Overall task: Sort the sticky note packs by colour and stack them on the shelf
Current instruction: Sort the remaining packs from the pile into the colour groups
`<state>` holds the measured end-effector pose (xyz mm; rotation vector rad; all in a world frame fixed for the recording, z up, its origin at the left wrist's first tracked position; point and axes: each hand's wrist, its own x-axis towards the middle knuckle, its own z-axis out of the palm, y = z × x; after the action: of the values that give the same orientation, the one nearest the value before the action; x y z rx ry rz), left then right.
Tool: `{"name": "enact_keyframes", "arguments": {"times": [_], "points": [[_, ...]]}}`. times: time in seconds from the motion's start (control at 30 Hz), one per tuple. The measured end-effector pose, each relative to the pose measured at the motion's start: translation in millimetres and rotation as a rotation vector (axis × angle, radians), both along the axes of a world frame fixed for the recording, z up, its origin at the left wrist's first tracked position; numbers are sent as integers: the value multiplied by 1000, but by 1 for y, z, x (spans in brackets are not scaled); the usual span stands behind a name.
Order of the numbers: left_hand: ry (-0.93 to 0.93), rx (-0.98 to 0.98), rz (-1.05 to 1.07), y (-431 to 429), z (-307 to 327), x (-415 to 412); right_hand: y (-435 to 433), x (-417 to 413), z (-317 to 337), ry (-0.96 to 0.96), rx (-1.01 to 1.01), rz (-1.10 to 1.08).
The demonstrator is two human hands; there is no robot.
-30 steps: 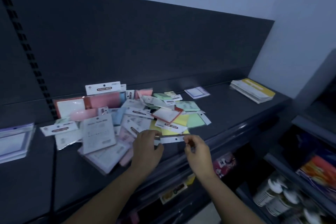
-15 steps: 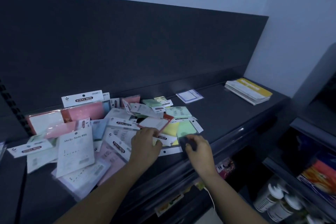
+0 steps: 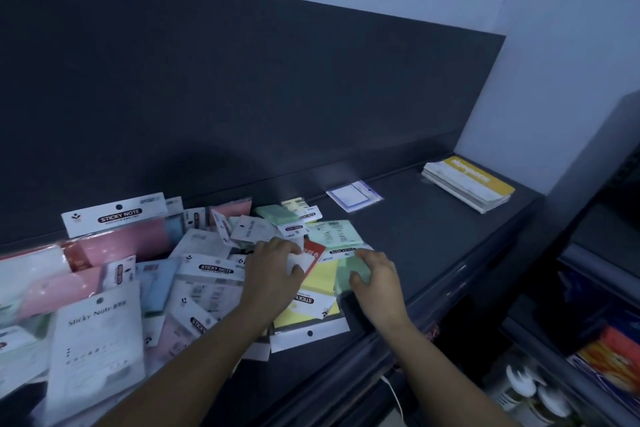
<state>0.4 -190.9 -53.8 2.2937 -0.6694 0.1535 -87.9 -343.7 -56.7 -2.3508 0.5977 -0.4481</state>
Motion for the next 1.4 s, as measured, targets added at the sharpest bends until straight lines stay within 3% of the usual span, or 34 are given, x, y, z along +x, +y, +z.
{"name": "enact_keyframes", "arguments": {"times": [0.2,0.4,0.7,0.83,0.93,1.0,1.07,1.17,1.27,1.4], "points": [[-66,126,28,-14,-4,23,-17,33,-9,71,-226,39],[6,217,190,-33,-9,48,-49,65,-20,166,-350,172],[148,518,251,-54,-7,93,-92,103,-23,64,-356,456],[95,575,358,-66,-9,98,-111,103,-18,-72,-344,490],[-6,447,403,-73,-7,96,-119,105,-11,-310,-409,516],[-41,339,416,-77,-5,93,-122,106,-6,-387,-346,512],[-73,280,444,-81,-3,89,-125,106,-3,-427,-192,511],[-102,133,466,-84,2,83,-128,107,6,-454,201,405],[154,-373,415,-85,12,73,-129,111,16,-505,563,256],[421,-964,407,-89,27,54,-122,119,21,-511,778,190]]}}
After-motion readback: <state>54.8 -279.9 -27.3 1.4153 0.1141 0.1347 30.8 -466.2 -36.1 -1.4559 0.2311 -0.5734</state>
